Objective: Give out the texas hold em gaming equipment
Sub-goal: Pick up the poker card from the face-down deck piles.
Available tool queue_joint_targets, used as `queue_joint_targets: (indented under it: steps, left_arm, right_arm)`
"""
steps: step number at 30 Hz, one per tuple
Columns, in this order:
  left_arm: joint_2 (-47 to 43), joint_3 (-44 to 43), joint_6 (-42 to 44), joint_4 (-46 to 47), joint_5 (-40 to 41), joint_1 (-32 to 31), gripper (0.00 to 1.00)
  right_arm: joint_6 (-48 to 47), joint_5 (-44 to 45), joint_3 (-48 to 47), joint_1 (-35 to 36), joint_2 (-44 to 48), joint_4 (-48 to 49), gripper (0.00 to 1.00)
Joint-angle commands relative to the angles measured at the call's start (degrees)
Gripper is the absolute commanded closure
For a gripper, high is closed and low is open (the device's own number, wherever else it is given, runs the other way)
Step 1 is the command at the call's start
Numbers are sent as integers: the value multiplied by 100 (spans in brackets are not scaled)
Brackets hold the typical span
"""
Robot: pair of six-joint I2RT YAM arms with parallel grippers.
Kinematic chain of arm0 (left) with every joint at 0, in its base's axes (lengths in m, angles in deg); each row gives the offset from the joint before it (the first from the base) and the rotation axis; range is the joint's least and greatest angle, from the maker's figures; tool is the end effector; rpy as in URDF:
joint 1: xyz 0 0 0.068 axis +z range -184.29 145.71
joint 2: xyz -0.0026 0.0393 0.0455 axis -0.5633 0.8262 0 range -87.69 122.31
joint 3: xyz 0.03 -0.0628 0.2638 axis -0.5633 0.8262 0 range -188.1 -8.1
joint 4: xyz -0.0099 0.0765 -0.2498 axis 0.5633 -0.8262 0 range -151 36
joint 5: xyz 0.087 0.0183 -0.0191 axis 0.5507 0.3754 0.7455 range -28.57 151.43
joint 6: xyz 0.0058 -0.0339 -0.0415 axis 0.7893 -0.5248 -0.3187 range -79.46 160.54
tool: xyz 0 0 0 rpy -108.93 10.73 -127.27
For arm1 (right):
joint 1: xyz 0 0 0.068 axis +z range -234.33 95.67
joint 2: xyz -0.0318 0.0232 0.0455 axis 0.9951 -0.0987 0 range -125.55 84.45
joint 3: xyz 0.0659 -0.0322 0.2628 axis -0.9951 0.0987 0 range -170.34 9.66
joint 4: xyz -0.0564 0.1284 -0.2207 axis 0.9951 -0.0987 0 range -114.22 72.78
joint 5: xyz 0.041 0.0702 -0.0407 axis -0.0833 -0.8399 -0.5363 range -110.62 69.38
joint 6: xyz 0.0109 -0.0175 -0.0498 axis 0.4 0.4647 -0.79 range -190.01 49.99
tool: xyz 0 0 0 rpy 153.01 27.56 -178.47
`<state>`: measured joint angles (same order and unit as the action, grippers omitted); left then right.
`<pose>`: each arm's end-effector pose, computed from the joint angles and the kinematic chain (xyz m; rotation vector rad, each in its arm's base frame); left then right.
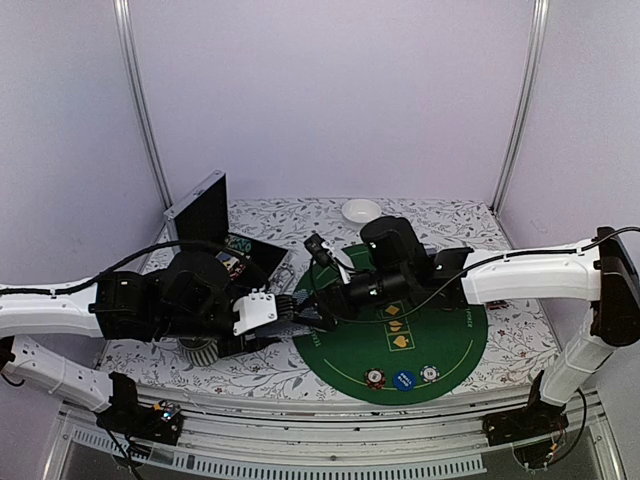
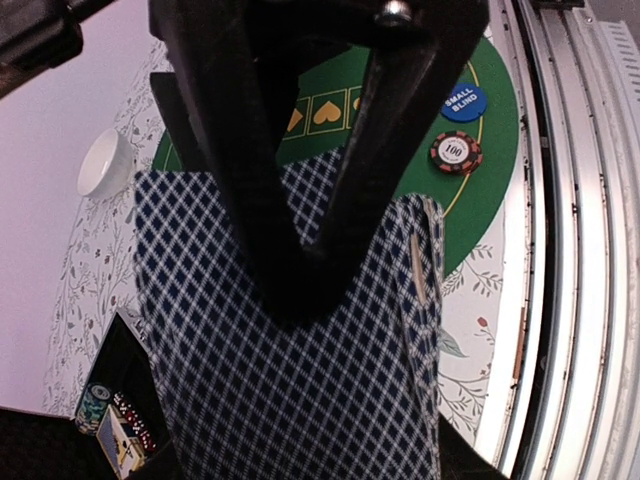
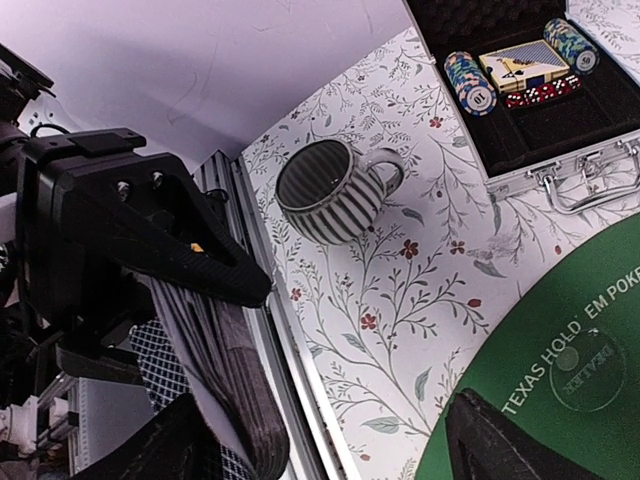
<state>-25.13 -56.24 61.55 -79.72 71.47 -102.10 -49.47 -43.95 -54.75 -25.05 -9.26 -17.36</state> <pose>0.0941 -0.2143 0.2746 1.5208 1.6844 -0.2358 0.1784 0.3279 0.2570 -1.0169 2.0624 1.2168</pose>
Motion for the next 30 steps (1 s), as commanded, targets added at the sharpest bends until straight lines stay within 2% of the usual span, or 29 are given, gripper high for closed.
queue_joint_targets:
  steps: [1, 5, 14, 18, 22, 25, 30]
  left_arm:
    - [-131, 6, 25, 190, 91, 84, 47]
    - [-147, 13, 28, 190, 104, 84, 47]
    - [-139, 32, 39, 207, 112, 84, 47]
    - [-118, 28, 40, 207, 112, 84, 46]
    - [-104, 22, 37, 207, 127, 87, 46]
    - [-109, 23, 43, 207, 123, 86, 46]
    - [-112, 32, 37, 207, 140, 93, 46]
  right_arm:
    - [-68, -220, -191, -5, 220, -265, 21]
    - [-42, -260, -222, -9, 271, -350, 37]
    - [-28, -82, -222, -6, 471, -627, 57]
    - [-28, -155, -312, -3, 438, -746, 72]
    - [-86, -7, -409, -4, 520, -1034, 80]
    - [-145, 58, -441, -10, 595, -1175, 96]
    - [-153, 152, -532, -6, 728, -1482, 98]
